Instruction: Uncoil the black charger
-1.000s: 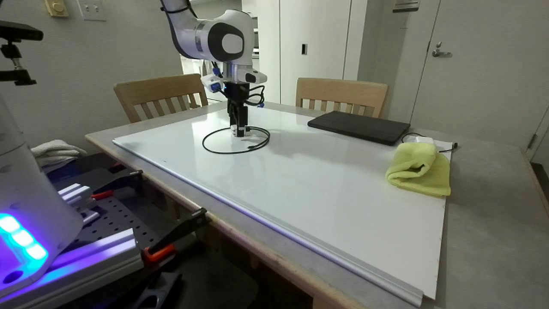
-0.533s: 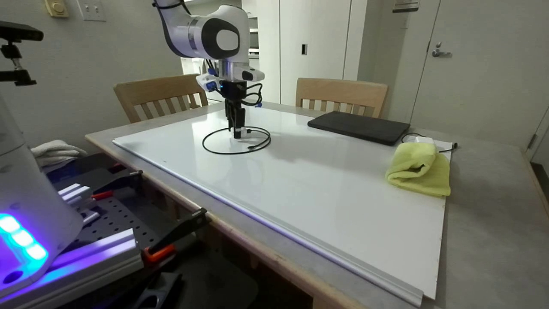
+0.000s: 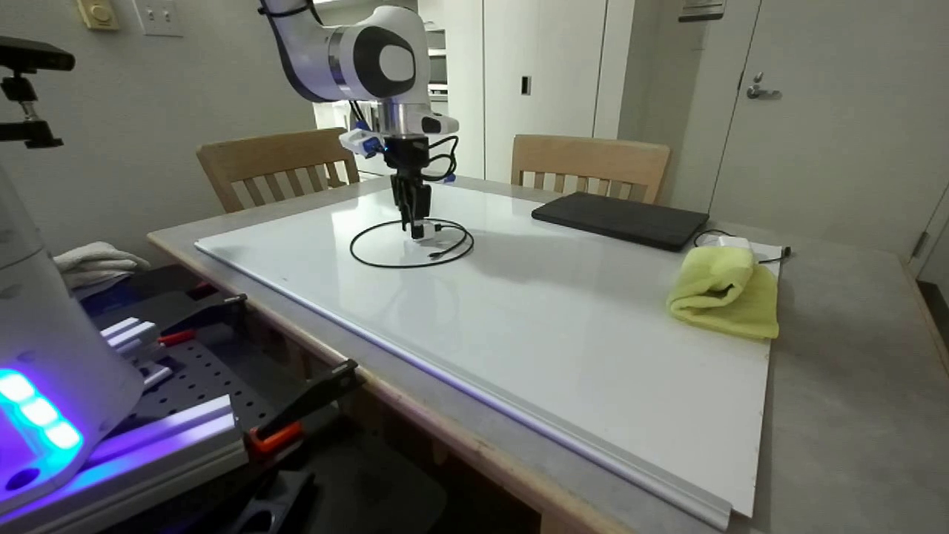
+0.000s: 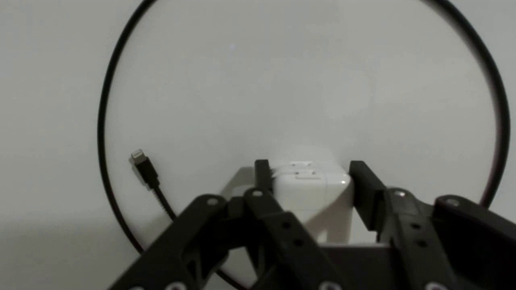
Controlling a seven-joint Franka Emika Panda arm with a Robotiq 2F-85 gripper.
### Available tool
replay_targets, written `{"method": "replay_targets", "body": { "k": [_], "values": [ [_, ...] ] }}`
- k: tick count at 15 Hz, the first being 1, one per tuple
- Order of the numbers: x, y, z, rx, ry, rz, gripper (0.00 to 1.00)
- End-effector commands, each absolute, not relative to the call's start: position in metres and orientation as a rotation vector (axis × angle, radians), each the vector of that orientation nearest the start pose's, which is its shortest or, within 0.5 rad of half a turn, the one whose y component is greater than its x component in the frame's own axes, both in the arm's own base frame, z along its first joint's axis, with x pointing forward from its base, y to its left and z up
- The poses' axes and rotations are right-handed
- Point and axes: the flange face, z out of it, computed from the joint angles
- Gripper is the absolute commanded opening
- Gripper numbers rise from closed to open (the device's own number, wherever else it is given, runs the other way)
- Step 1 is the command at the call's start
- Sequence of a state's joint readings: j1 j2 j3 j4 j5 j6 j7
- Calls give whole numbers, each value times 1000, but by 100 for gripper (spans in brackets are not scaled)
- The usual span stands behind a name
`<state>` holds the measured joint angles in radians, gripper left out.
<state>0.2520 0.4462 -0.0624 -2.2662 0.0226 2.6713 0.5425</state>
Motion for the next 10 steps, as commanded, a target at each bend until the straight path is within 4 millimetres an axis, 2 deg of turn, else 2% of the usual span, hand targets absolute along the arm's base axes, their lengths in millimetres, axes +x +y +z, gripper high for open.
{"method": "replay_targets", "body": {
  "k": [1,4,8,9,10],
  "values": [
    [531,92,172,-3178,616,26,26],
    [548,80,185,-3228,738,-4,26],
    [569,56,208,-3202,1162,9,26],
    [560,62,192,-3212,1024,-3,26],
    [564,60,196,-3208,1051,-7,51]
  ]
}}
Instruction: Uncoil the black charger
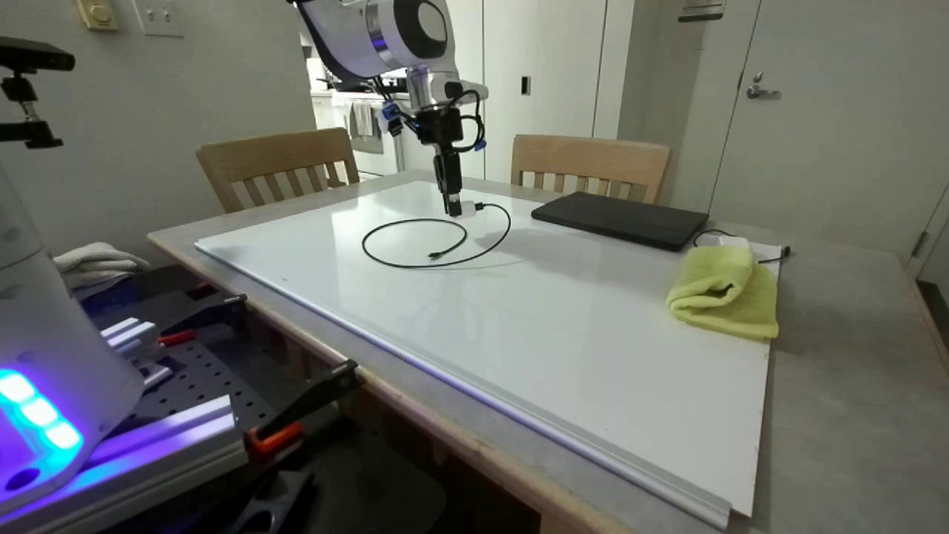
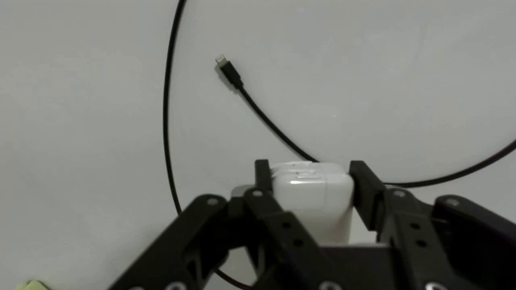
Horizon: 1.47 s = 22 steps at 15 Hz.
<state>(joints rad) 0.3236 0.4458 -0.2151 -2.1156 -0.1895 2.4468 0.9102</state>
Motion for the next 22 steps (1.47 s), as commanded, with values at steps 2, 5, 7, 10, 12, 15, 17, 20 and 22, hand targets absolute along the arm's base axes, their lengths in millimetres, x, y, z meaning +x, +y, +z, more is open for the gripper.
{"method": "replay_targets", "body": {
  "k": [2,5,7,10,12,15,17,20,22],
  "values": [
    [563,61,194,-3207,1047,0,51],
    [561,63,190,-3223,1076,5,26],
    [558,52,186,-3243,1208,3,26],
    [552,33,187,-3246,1453,-42,26],
    [546,16,187,-3185,1672,-52,26],
    [538,-9,182,-3040,1987,-13,26],
    [544,1,181,-3088,1873,-32,51],
    [544,5,180,-3090,1858,-27,26],
    [543,6,174,-3041,2072,17,26]
  ]
}}
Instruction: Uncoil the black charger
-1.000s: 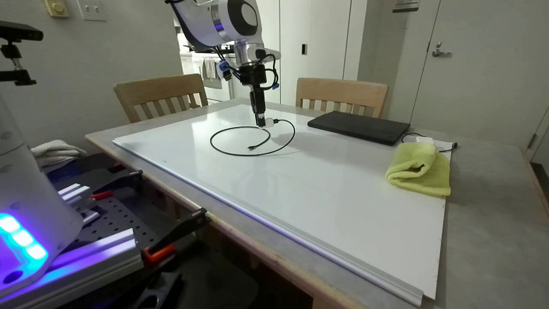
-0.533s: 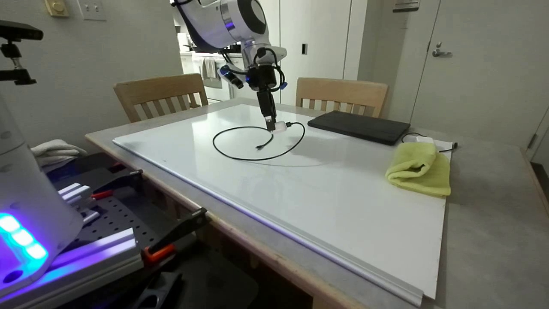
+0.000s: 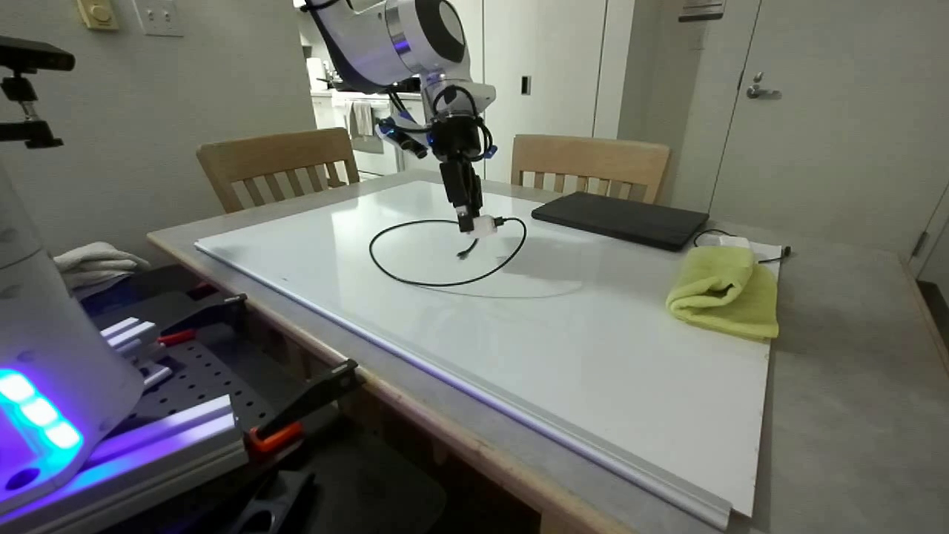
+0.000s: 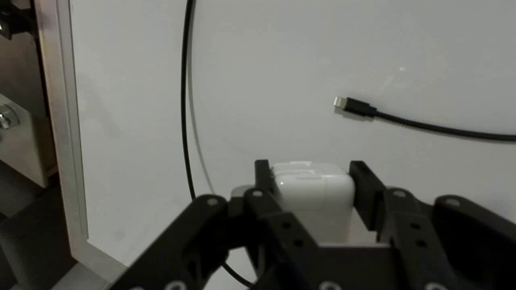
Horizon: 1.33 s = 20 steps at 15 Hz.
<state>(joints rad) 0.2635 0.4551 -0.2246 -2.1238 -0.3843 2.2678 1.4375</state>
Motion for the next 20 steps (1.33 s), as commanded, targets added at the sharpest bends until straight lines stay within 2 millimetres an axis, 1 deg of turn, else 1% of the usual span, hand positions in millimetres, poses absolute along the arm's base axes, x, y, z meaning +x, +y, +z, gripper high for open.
{"method": "replay_targets", "body": {
  "k": [1,5,10,11,13,15,16,18,19,20],
  "values": [
    [541,3,173,-2994,2183,31,26],
    [539,-10,171,-2753,2554,110,26],
    [531,-36,163,-2344,2899,279,26],
    [529,-28,164,-2469,2799,196,51],
    [527,-38,162,-2387,2861,230,51],
    [527,-39,162,-2369,2875,237,51],
    [528,-33,161,-2399,2861,216,26],
    [528,-33,157,-2339,2927,245,26],
    [528,-34,156,-2277,2980,258,26],
    [525,-38,155,-2163,3065,279,26]
  ]
}}
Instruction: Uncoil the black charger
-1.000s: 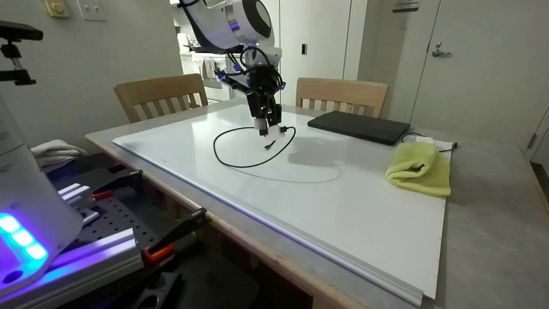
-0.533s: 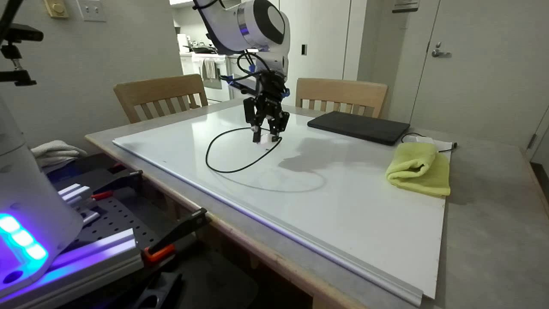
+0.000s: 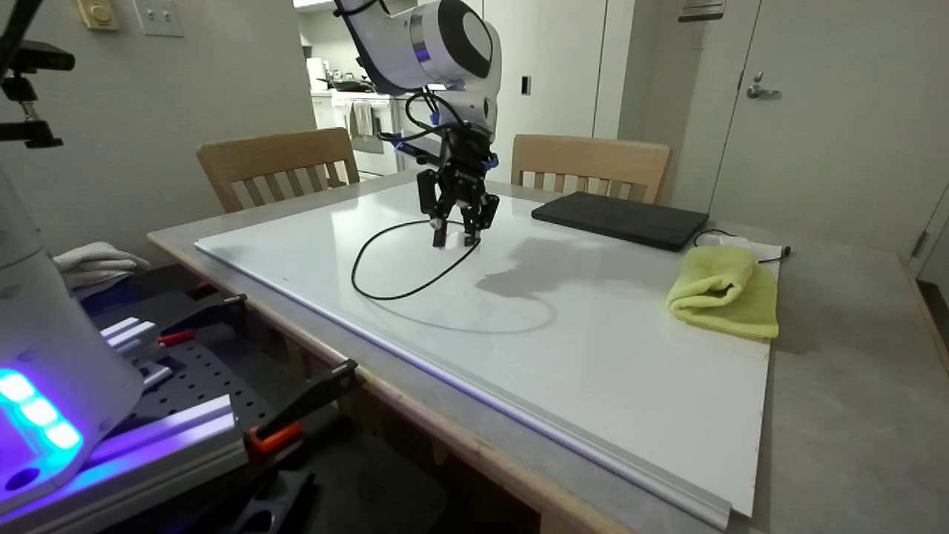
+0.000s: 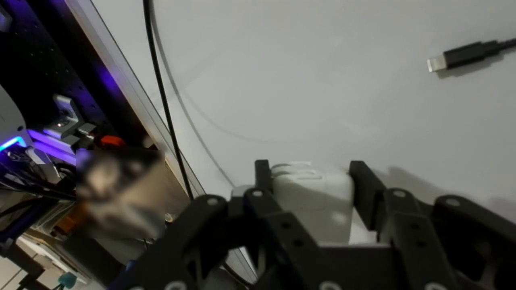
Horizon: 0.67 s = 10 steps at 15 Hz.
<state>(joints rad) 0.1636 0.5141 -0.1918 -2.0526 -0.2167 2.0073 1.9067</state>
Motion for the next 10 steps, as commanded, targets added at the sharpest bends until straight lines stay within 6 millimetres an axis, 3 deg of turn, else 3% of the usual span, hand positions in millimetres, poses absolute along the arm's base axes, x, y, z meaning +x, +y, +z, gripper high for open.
{"method": "replay_targets", "body": {
  "k": [1,8,9,10],
  "values": [
    [523,-42,154,1379,-2102,-199,26],
    [514,-90,151,946,-2392,-254,26],
    [514,-75,150,1048,-2325,-227,51],
    [513,-83,150,1003,-2348,-233,51]
  ]
}}
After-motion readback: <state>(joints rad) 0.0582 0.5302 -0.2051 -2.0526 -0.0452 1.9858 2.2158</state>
